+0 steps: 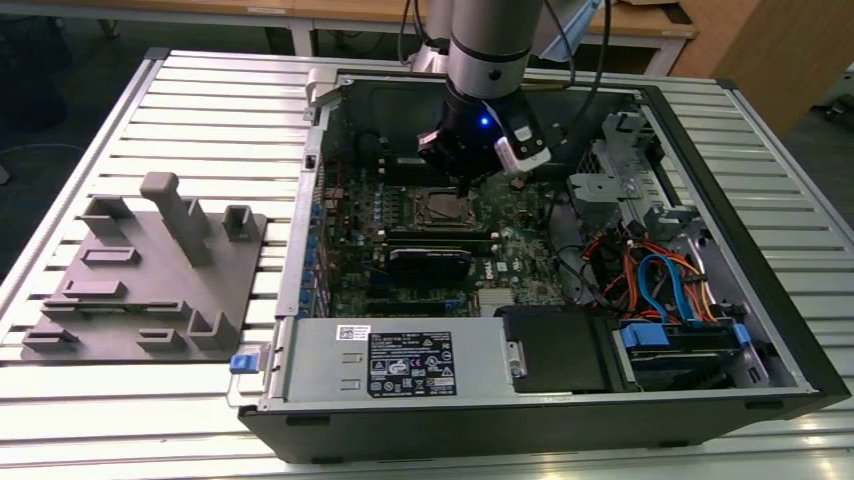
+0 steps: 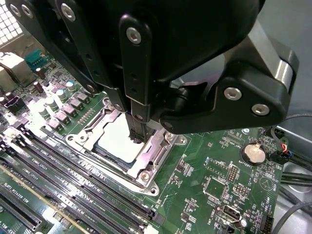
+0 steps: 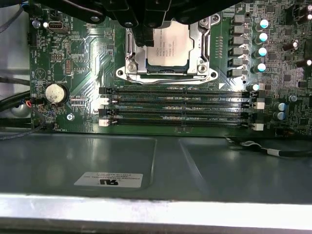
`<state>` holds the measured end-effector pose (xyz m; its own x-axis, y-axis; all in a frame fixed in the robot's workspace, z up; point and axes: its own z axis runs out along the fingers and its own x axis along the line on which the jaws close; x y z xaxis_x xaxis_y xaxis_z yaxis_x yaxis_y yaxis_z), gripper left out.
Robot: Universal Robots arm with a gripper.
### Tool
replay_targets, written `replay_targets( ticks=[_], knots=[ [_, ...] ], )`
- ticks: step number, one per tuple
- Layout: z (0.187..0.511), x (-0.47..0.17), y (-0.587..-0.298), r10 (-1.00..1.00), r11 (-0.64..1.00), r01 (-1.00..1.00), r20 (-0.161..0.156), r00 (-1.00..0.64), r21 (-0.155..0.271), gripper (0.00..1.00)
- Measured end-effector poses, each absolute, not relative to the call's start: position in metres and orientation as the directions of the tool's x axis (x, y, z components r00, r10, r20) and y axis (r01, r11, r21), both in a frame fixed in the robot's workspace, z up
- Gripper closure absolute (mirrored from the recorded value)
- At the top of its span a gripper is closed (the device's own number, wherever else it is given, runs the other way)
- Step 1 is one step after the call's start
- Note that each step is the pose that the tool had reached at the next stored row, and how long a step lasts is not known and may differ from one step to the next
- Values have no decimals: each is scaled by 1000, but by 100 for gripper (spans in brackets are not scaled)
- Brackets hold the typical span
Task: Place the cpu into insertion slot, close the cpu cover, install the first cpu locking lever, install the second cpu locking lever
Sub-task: 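Install the second cpu locking lever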
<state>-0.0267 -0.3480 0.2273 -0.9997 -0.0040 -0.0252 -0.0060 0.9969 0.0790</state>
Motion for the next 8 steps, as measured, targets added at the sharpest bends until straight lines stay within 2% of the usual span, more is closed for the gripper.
replay_targets(
  ticks=[8],
  knots=[
    [234, -27, -348, -4, 997, -6, -25, -1000, 79, 89]
  ],
)
